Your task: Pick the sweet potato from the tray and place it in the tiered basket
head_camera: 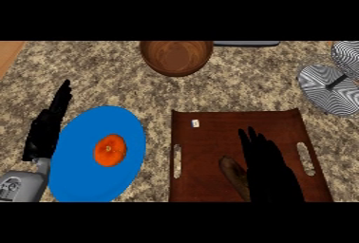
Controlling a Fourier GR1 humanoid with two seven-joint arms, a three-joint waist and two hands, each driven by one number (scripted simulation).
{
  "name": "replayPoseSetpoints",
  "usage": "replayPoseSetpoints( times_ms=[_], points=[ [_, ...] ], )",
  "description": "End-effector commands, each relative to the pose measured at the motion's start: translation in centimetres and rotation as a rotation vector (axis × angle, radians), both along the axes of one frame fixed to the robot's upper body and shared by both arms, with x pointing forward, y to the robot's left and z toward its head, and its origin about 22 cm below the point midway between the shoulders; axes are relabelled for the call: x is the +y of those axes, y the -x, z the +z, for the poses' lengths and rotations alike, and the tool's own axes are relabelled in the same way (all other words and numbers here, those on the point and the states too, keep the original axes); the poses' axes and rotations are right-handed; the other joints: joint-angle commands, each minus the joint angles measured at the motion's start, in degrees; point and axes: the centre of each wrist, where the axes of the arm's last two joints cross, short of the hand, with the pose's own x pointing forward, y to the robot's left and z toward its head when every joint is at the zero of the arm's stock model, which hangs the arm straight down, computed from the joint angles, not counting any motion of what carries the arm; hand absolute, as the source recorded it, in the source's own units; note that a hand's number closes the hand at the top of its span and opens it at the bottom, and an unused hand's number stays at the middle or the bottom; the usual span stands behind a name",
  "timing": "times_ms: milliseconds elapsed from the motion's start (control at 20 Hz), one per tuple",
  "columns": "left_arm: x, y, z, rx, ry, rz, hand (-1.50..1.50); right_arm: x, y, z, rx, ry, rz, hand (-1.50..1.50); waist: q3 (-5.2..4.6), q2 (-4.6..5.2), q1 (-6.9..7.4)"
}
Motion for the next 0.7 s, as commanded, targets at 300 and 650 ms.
replayPoseSetpoints(
  times_ms=[300,650],
  points=[
    [-0.6,0.0,0.0,-0.001,0.011,-0.002,0.0,2.7,0.8,-1.9,0.095,0.175,-0.103,-1.5,0.1,-0.06,-0.58],
    [0.6,0.5,-0.1,-0.003,-0.011,0.007,0.0,2.9,0.5,-3.3,0.066,0.269,-0.127,-1.5,0.1,-0.01,-0.46]
  ],
)
